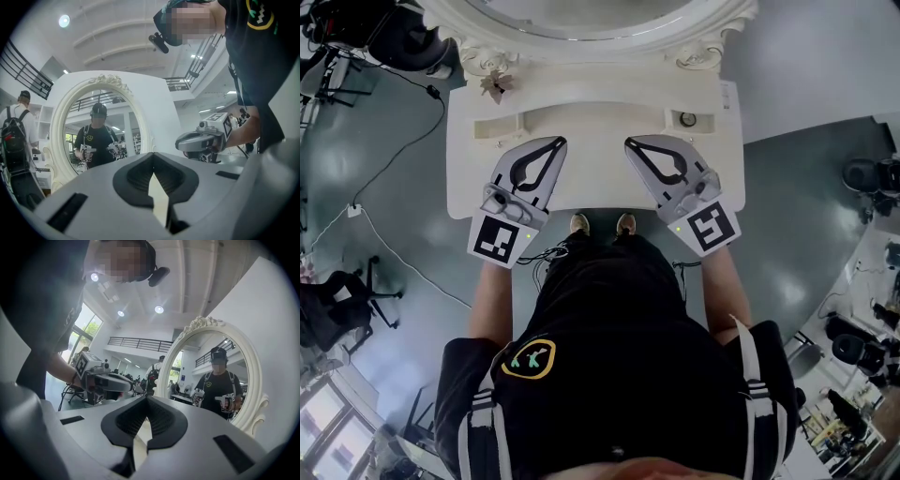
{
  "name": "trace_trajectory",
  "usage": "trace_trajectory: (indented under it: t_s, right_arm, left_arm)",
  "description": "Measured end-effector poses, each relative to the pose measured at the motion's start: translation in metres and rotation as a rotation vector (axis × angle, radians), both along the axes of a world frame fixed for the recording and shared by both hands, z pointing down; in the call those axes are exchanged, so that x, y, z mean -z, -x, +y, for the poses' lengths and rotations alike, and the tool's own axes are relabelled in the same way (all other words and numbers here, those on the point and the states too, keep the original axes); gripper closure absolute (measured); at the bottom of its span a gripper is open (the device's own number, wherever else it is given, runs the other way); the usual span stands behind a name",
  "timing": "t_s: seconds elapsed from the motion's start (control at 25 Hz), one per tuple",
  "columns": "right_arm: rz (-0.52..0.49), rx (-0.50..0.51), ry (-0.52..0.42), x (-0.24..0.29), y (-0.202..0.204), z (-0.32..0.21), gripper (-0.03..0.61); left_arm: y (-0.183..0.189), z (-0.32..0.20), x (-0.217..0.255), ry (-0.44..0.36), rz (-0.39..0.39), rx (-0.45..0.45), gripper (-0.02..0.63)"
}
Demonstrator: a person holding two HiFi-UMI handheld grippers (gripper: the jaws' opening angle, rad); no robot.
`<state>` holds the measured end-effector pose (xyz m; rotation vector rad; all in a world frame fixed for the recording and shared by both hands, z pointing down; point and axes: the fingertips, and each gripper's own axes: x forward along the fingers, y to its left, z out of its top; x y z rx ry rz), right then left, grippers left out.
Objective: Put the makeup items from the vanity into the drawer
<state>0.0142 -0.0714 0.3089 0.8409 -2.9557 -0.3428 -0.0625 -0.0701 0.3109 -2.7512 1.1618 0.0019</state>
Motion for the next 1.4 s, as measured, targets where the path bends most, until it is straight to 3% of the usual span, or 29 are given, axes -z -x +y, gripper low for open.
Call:
trace_trajectory:
  t_s: [1.4]
  right_arm:
    - [0.003,-0.042,0.001,-0.0057,0.0026,-0.0033,0.558]
  left_arm:
    - [0.0023,0.0003,-0.0005,0.001,0.000,-0.011,0.595]
